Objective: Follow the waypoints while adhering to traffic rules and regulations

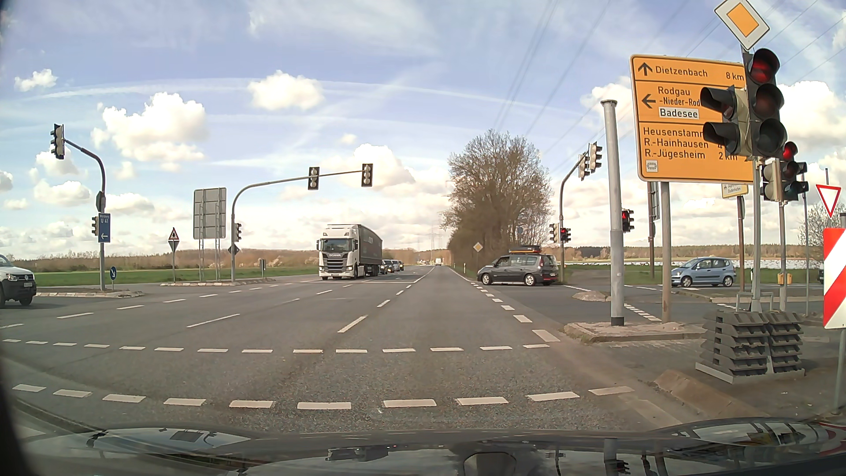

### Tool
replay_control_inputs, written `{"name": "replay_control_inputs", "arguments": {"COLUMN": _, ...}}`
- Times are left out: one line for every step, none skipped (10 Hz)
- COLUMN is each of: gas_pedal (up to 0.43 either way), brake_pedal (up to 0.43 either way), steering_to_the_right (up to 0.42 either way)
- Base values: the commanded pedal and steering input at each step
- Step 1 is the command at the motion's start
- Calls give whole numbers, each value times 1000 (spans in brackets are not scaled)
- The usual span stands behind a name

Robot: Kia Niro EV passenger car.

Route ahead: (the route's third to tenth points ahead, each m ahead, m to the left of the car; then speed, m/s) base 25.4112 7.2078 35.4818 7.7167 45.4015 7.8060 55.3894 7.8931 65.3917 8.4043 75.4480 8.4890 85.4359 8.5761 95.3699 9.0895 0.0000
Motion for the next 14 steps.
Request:
{"name": "replay_control_inputs", "arguments": {"gas_pedal": 0, "brake_pedal": 329, "steering_to_the_right": -4}}
{"name": "replay_control_inputs", "arguments": {"gas_pedal": 0, "brake_pedal": 323, "steering_to_the_right": -4}}
{"name": "replay_control_inputs", "arguments": {"gas_pedal": 0, "brake_pedal": 323, "steering_to_the_right": -4}}
{"name": "replay_control_inputs", "arguments": {"gas_pedal": 0, "brake_pedal": 323, "steering_to_the_right": -4}}
{"name": "replay_control_inputs", "arguments": {"gas_pedal": 0, "brake_pedal": 329, "steering_to_the_right": -4}}
{"name": "replay_control_inputs", "arguments": {"gas_pedal": 0, "brake_pedal": 323, "steering_to_the_right": -4}}
{"name": "replay_control_inputs", "arguments": {"gas_pedal": 0, "brake_pedal": 323, "steering_to_the_right": -4}}
{"name": "replay_control_inputs", "arguments": {"gas_pedal": 0, "brake_pedal": 323, "steering_to_the_right": -4}}
{"name": "replay_control_inputs", "arguments": {"gas_pedal": 0, "brake_pedal": 323, "steering_to_the_right": -4}}
{"name": "replay_control_inputs", "arguments": {"gas_pedal": 0, "brake_pedal": 323, "steering_to_the_right": -4}}
{"name": "replay_control_inputs", "arguments": {"gas_pedal": 0, "brake_pedal": 323, "steering_to_the_right": -4}}
{"name": "replay_control_inputs", "arguments": {"gas_pedal": 0, "brake_pedal": 323, "steering_to_the_right": -4}}
{"name": "replay_control_inputs", "arguments": {"gas_pedal": 0, "brake_pedal": 323, "steering_to_the_right": -4}}
{"name": "replay_control_inputs", "arguments": {"gas_pedal": 0, "brake_pedal": 323, "steering_to_the_right": -4}}
